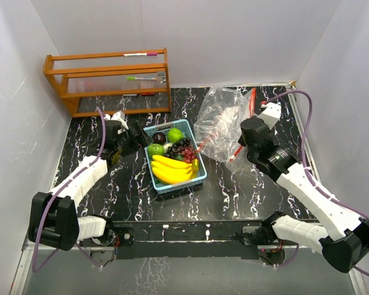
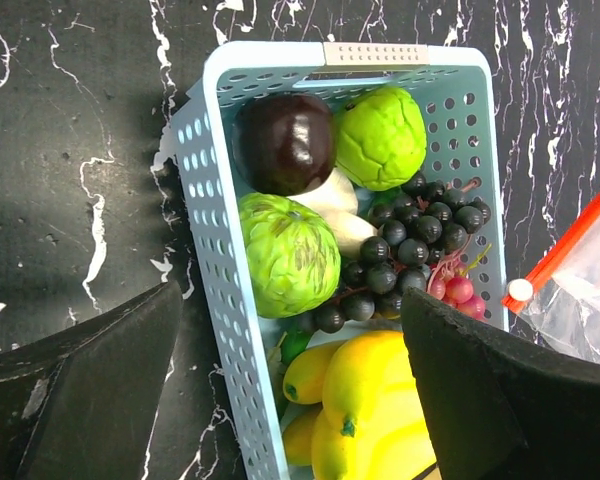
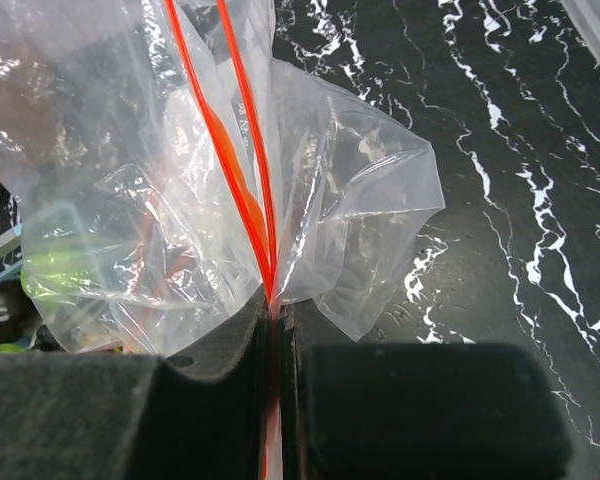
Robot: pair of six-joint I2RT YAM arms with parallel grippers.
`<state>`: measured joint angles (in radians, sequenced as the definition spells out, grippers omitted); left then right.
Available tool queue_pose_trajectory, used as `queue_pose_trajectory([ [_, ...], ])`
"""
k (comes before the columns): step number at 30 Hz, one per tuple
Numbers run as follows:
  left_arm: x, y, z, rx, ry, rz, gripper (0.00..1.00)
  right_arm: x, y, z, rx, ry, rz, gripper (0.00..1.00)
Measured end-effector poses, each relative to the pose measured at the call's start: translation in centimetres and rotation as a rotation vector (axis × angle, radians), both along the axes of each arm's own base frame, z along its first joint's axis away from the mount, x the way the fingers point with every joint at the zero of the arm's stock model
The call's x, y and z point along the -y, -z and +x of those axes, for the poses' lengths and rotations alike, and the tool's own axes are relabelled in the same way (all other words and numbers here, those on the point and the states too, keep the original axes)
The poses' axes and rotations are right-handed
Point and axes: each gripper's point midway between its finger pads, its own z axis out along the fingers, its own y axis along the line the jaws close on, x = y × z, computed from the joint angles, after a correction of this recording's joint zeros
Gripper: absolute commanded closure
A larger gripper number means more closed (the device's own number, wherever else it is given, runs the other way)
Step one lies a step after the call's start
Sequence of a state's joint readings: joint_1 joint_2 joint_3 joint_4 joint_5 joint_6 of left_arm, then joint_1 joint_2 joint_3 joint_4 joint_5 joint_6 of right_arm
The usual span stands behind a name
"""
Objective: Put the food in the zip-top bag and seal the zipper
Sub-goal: Move the zipper food storage bag to the center of the board.
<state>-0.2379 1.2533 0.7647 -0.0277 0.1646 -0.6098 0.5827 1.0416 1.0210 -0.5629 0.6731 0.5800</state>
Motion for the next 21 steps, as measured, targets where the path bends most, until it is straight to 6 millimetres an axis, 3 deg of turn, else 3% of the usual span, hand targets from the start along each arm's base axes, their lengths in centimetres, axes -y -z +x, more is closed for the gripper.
queue_pose_trajectory([
  [5, 1.4, 0.8, 0.0, -0.007, 0.006, -0.017, 0.16, 1.2, -1.6, -1.0, 0.045, 0.018, 0.033, 0.92],
  [13, 3.5, 4.6, -1.0, -0.085, 0.016, -0.004, 0.17, 1.4, -5.5, -1.6, 0.129, -0.004, 0.077, 0.92],
  [18, 5.8, 6.1, -0.7, -0.083, 0.028, 0.008, 0.17, 1.9, -9.0, -2.5, 0.204, -0.012, 0.120, 0.92],
  [21, 8.3, 6.6, -0.5, -0.083, 0.060, 0.007, 0.17, 2.3, -10.8, -3.0, 0.245, -0.007, 0.140, 0.92],
])
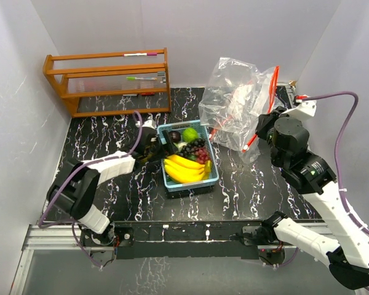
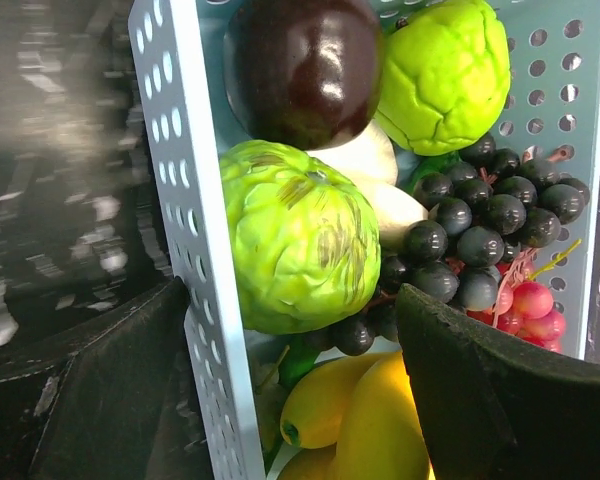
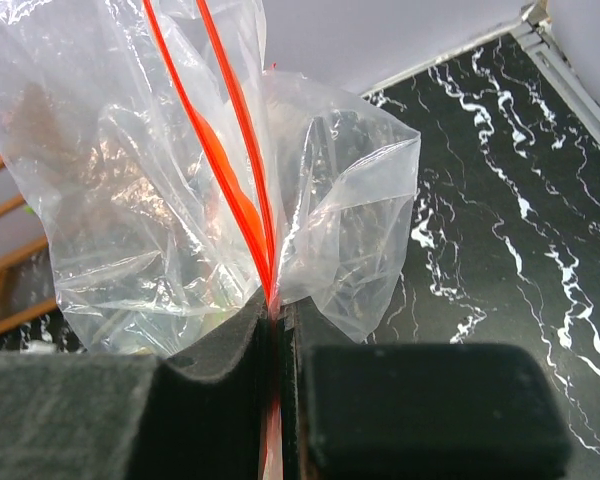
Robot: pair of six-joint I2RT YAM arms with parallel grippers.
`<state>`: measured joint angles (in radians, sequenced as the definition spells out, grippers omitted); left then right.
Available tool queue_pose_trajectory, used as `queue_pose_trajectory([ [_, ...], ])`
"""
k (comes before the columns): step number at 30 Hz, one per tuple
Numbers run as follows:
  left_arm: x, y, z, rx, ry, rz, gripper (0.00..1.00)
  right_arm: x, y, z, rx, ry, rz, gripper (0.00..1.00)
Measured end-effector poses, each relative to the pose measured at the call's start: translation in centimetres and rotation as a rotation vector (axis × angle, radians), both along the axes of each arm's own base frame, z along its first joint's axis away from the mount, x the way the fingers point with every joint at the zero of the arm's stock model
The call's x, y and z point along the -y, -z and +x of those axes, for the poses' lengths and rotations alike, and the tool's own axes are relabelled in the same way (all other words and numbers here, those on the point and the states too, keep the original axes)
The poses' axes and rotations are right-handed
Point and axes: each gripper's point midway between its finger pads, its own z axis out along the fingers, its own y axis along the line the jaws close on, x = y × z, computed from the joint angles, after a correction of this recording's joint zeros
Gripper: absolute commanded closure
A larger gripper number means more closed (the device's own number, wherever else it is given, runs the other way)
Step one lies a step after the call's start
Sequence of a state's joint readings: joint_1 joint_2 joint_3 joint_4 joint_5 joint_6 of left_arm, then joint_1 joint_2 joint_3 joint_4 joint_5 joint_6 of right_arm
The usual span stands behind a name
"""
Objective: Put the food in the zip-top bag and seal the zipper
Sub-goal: Move the zipper food storage bag to the center of the board, then place the zipper food storage bag at the center of the board.
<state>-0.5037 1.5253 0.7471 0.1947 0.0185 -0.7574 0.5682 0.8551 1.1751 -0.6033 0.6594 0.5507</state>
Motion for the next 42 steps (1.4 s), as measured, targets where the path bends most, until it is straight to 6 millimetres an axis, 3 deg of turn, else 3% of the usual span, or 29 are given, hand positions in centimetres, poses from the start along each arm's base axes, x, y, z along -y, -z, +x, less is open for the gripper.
queue_pose_trajectory([
  [4, 4.6, -0.1, 0.4, 0.023, 0.064, -0.028, 0.18, 0.3, -1.9, -0.3, 0.038, 0.008, 0.019, 0.92],
  [8, 8.4, 0.0, 0.5, 0.036, 0.117, -0.058, 0.16, 0.7, -2.3, -0.4, 0.045, 0.021, 0.018, 0.92],
  [11, 9.5, -0.3, 0.5, 0.044, 0.134, -0.067, 0.04, 0.7, -2.0, -0.5, 0.034, 0.022, 0.010, 0.92],
  [16, 9.0, -2.6, 0.5, 0.084, 0.140, -0.035, 0.03, 0.7, -1.9, -0.5, 0.029, 0.018, 0.006, 0.92],
  [19, 7.7, -6.3, 0.1, 0.153, 0.147, -0.011, 0.03, 0.4, -2.1, -0.4, 0.039, 0.000, 0.011, 0.92],
  [22, 5.7, -12.8, -0.7, 0.283, 0.135, -0.006, 0.03, -0.4, -2.1, -0.1, 0.049, -0.035, 0.015, 0.92],
  [24, 3.4, -17.2, -1.5, 0.377, 0.092, 0.003, 0.03, -1.5, -1.8, 0.6, 0.042, -0.068, 0.016, 0.92],
  [27, -1.4, -21.5, -3.5, 0.488, -0.014, 0.034, 0.03, -3.8, -1.1, 2.3, 0.025, -0.138, 0.022, 0.92],
  [30, -7.3, -23.9, -6.4, 0.583, -0.146, 0.068, 0.03, -6.9, 0.2, 4.3, 0.003, -0.222, 0.036, 0.92],
  [34, -12.4, -27.4, -9.2, 0.687, -0.266, 0.083, 0.03, -11.9, 4.3, 6.3, -0.075, -0.368, 0.079, 0.92],
  [38, -14.0, -30.5, -10.2, 0.735, -0.301, 0.090, 0.03, -18.6, 7.2, 6.5, -0.118, -0.531, 0.124, 0.92],
  [42, -14.4, -30.4, -10.3, 0.740, -0.290, 0.123, 0.03, -25.1, 9.4, 5.1, -0.145, -0.690, 0.162, 0.92],
])
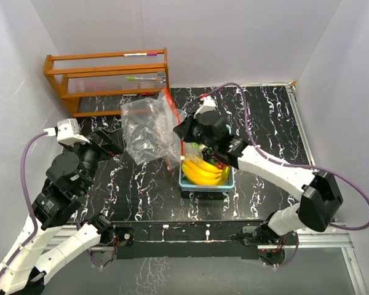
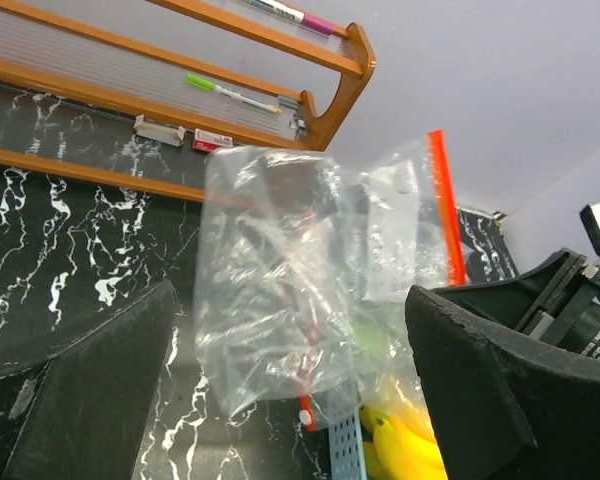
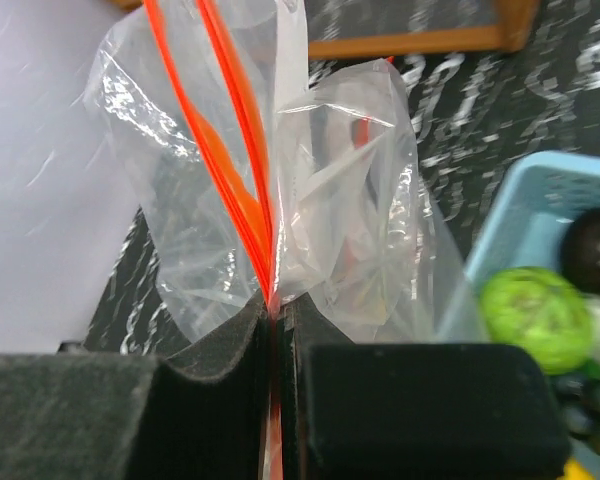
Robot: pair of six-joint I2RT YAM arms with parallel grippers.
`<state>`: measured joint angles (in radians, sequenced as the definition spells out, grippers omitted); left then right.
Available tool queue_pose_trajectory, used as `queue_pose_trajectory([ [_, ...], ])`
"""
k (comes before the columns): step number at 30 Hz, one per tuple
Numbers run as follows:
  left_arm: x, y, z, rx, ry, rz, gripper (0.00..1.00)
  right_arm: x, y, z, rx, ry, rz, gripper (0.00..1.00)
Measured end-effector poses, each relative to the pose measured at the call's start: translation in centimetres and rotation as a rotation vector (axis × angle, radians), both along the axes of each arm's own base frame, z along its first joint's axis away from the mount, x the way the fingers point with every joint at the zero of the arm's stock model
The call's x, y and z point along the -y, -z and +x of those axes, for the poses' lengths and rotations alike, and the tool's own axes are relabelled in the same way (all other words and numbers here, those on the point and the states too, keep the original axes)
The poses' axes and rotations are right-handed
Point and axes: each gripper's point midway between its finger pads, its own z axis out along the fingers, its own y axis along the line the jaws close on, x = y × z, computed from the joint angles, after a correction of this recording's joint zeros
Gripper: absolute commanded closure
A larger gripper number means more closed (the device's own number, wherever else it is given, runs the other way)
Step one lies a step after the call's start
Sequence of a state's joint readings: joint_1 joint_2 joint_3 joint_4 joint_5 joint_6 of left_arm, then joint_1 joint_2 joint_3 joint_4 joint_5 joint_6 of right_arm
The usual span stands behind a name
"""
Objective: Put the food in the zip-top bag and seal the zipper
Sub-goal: Place the zipper food storage bag at the center of the board.
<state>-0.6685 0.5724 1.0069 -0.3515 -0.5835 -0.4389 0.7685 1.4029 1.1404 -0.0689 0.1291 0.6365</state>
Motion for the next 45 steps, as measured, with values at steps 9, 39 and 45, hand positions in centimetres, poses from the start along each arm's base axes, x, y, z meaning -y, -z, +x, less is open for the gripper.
queue_pose_trajectory([
  [9, 1.6, 3.1, 1.6, -0.081, 0.030, 0.108, 0.03, -4.8, 2.0, -0.4, -0.043, -0.100, 0.107, 0.92],
  [39, 6.9, 21.2, 5.0, -0.417, 0.065, 0.112, 0.11, -0.1, 3.4, -2.1, -0.008, -0.066, -0.107, 0.33],
  [45, 8.4, 24.3, 6.2, -0.472, 0.072, 0.119, 0.12, 2.2, 2.2, -2.3, 0.024, -0.004, -0.157, 0.31],
])
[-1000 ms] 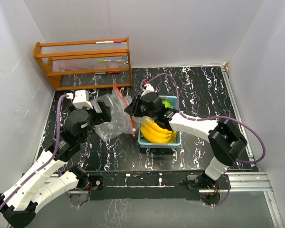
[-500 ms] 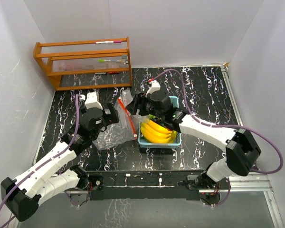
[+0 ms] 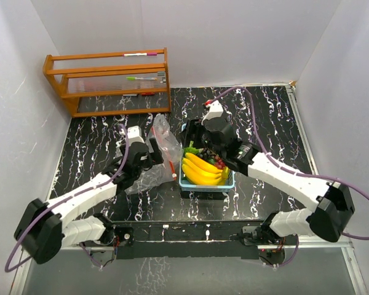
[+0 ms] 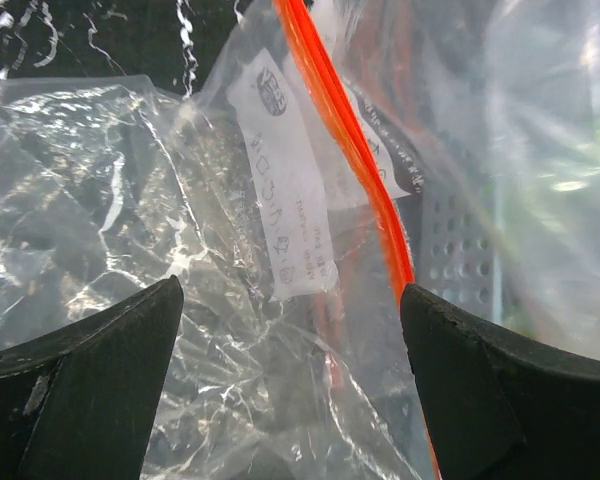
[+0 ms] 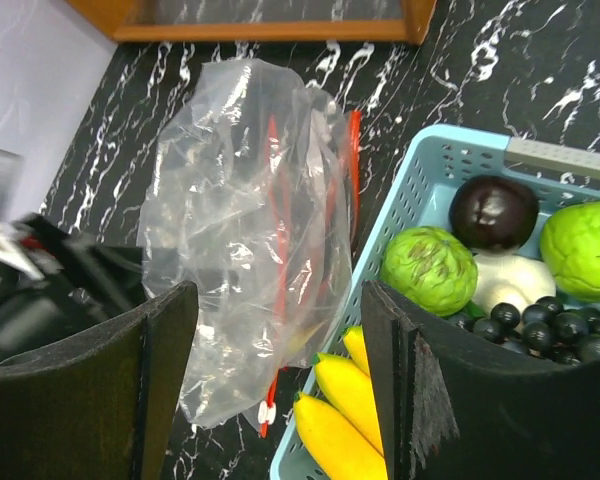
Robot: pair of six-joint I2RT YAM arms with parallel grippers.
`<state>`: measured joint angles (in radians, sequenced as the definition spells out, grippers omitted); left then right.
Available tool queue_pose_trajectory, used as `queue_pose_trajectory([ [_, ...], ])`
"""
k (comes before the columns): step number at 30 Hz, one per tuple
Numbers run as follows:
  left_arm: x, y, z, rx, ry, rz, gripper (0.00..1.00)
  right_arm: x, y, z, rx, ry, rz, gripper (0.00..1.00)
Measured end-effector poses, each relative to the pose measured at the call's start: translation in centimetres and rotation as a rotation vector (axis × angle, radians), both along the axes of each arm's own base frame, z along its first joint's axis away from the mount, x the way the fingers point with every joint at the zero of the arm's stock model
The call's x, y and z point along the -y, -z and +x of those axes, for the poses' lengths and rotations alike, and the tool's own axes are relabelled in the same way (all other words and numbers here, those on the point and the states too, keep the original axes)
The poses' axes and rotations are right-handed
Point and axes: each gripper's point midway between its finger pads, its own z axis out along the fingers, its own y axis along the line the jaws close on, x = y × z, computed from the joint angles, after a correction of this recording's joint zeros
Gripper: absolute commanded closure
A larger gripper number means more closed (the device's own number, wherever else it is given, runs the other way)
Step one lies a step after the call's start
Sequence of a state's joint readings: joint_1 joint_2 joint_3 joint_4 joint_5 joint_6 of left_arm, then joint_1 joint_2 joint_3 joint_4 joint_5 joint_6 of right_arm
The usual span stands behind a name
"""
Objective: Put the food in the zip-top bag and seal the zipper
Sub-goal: Place the zipper food storage bag at the center of the board, then pick up the zipper food storage bag at the center of the board.
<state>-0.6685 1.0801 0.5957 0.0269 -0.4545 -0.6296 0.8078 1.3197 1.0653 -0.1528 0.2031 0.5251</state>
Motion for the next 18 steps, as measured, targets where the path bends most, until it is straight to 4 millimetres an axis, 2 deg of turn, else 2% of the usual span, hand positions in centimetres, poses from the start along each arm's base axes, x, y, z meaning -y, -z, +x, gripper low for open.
queue_pose_trajectory([
  [5, 1.5, 2.9, 1.1, -0.066, 0.017, 0.023, 0.12, 1.6, -1.9, -0.1, 0.046, 0.046, 0.004, 0.31],
  [7, 2.2, 3.3, 1.7, -0.073, 0.022, 0.019, 0.12, 2.1, -2.3, -0.2, 0.056, 0.059, -0.001, 0.31],
  [12, 3.7, 3.1, 3.1, -0.058, 0.029, -0.018, 0.12, 3.3, -2.5, -0.5, 0.065, 0.087, -0.017, 0.31],
  [18, 4.5, 2.5, 3.7, -0.033, 0.030, -0.062, 0.17, 4.5, -1.9, -1.1, 0.061, 0.113, -0.035, 0.31],
])
